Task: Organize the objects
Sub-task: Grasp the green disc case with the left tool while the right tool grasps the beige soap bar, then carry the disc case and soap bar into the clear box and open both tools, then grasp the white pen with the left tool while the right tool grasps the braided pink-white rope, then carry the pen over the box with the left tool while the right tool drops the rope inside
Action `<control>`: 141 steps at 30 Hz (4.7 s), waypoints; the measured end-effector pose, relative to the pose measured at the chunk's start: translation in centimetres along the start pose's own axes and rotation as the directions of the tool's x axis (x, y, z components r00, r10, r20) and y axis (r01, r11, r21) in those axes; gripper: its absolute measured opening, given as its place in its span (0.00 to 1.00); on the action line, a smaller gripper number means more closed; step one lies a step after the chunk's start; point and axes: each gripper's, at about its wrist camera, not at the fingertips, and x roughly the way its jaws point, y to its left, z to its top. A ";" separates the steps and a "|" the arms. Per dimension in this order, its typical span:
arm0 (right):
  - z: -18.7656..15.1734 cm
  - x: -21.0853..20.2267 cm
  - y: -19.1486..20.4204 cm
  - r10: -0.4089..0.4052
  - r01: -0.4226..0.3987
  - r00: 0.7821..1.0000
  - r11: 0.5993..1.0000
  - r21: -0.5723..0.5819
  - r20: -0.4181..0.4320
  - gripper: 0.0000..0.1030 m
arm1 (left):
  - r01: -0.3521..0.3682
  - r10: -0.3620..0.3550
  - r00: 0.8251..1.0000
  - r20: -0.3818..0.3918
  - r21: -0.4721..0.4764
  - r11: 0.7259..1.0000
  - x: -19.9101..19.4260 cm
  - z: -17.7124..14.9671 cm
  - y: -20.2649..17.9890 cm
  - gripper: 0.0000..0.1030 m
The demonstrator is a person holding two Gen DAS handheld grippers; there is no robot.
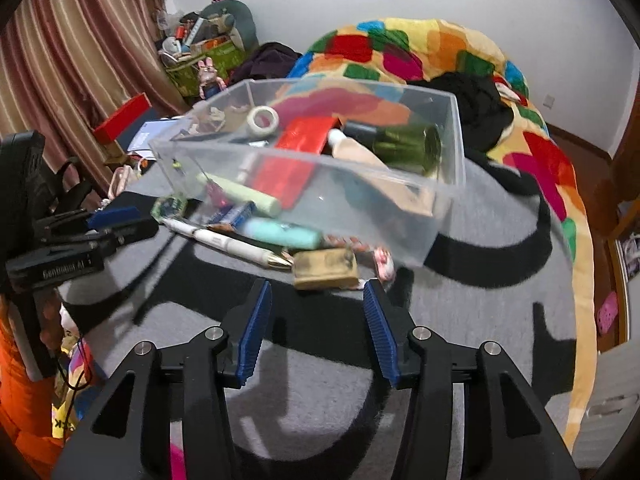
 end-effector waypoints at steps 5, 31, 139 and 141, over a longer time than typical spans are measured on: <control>0.2 0.7 -0.3 0.001 -0.001 1.000 1.000 0.012 -0.007 0.43 | 0.009 -0.009 1.000 -0.019 -0.042 0.999 1.2 1.2 0.6 0.53; 0.0 1.2 1.2 0.000 0.000 1.000 1.000 -0.018 0.006 0.36 | -0.010 0.010 1.000 0.010 -0.086 0.996 0.6 0.3 1.3 0.40; -2.4 -1.7 -3.0 -0.143 0.138 0.989 0.984 0.110 0.034 0.11 | 0.190 -0.159 0.979 -0.125 0.300 0.935 -1.2 -4.5 -6.9 0.20; -2.5 -2.5 -2.9 -0.143 0.137 0.989 0.984 0.111 0.048 0.11 | 0.182 -0.151 0.981 -0.123 0.304 0.935 -0.8 -4.2 -7.3 0.20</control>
